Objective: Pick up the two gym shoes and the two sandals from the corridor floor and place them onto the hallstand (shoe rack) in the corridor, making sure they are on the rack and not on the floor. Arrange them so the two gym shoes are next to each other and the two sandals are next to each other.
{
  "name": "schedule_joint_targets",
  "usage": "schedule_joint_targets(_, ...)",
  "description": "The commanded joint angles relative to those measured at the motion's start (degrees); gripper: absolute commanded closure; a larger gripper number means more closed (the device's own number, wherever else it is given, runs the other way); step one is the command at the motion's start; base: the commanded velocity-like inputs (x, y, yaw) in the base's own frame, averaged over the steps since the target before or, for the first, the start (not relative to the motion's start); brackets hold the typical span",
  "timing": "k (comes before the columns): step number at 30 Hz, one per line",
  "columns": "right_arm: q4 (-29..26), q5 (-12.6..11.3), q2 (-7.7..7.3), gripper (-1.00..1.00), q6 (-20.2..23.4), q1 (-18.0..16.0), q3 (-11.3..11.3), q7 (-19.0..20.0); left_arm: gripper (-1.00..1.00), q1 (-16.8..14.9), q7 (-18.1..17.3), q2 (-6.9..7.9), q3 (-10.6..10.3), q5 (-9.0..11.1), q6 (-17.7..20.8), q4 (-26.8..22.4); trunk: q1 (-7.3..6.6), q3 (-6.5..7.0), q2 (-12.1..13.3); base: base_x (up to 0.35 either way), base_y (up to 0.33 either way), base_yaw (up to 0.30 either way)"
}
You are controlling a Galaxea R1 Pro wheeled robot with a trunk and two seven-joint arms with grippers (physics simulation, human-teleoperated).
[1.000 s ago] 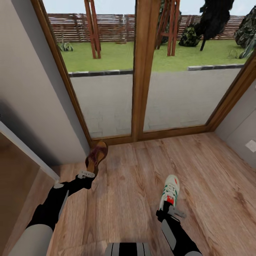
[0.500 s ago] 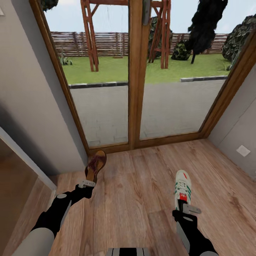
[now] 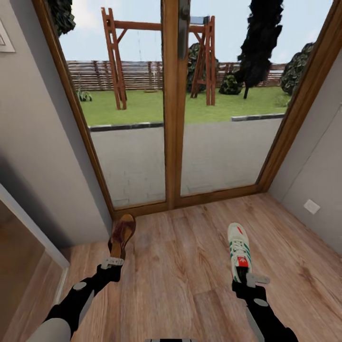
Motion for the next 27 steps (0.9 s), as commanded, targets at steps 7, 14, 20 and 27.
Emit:
schedule_joint_targets(7, 4.5, 0.67, -2.11, 1.0, -8.01, 3.22, -0.08, 6.15, 1.0, 3.68, 2.33, -0.42, 4.56, -0.44, -6.61, 3.04, -0.45, 0.95, 0.8, 0.0, 0.0, -0.103)
schedule_joint_targets(14, 8.95, 0.4, -4.91, 1.0, -12.06, 3.45, -0.08, 7.33, 1.0, 5.85, 2.56, -1.86, 4.7, -0.71, -7.44, 3.24, -0.45, 1.48, 0.8, 0.0, 0.0, -0.147)
schedule_joint_targets(20, 12.31, 0.33, -4.8, 1.0, -17.28, 3.59, -0.08, 7.13, 1.0, 5.88, 5.12, -1.96, 4.8, -0.56, -7.49, 3.23, -0.45, 1.87, 0.8, 0.0, 0.0, -0.192)
schedule_joint_targets(27, 17.74, 0.2, -4.71, 1.0, -28.69, 3.61, -0.14, 6.92, 1.0, 5.89, 7.25, -2.03, 4.82, -0.44, -7.55, 3.27, -0.45, 2.32, 0.8, 0.0, 0.0, -0.195)
